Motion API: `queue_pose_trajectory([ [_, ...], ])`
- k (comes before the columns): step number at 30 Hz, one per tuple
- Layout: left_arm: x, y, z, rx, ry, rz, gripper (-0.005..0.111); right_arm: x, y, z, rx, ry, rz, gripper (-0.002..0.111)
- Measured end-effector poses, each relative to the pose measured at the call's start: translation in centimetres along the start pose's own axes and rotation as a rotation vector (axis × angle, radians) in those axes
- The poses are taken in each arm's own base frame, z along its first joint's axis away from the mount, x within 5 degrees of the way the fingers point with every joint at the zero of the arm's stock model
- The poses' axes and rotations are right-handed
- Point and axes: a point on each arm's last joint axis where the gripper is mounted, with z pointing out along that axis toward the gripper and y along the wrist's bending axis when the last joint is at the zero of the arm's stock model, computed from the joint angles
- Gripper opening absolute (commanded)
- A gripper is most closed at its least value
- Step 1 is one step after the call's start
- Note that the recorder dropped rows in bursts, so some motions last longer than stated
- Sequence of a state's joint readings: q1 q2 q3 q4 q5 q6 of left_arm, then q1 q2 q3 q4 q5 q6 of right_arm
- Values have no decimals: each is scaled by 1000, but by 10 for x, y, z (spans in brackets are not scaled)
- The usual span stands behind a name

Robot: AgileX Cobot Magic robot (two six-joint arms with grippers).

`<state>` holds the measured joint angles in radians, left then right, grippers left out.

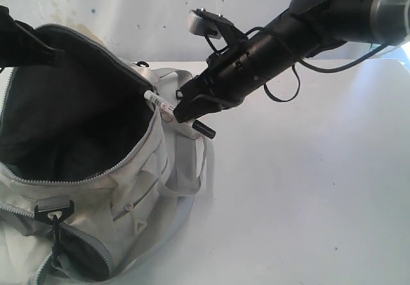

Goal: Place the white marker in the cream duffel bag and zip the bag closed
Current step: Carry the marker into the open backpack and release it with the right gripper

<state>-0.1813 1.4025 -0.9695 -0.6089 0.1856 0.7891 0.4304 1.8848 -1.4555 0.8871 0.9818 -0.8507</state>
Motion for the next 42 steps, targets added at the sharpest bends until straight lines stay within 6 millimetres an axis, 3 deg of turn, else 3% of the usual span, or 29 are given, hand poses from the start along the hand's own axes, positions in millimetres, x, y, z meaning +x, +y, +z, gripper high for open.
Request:
queue_pose_trajectory([
  [9,0,0,0,0,0,0,1,-7,38,29,-18,-9,-109,0],
  [23,0,0,0,5,5,0,1,-32,74,60,184,-243,-264,0],
  [31,0,0,0,5,5,0,1,-26,65,85,208,-228,-239,0],
  [37,0,0,0,5,5,0,1,-28,65,87,190,-274,-153,0],
  [39,0,0,0,5,5,0,1,-28,63,90,187,-278,-130,4],
  [42,0,0,0,5,5,0,1,-23,55,100,199,-267,-103,22],
])
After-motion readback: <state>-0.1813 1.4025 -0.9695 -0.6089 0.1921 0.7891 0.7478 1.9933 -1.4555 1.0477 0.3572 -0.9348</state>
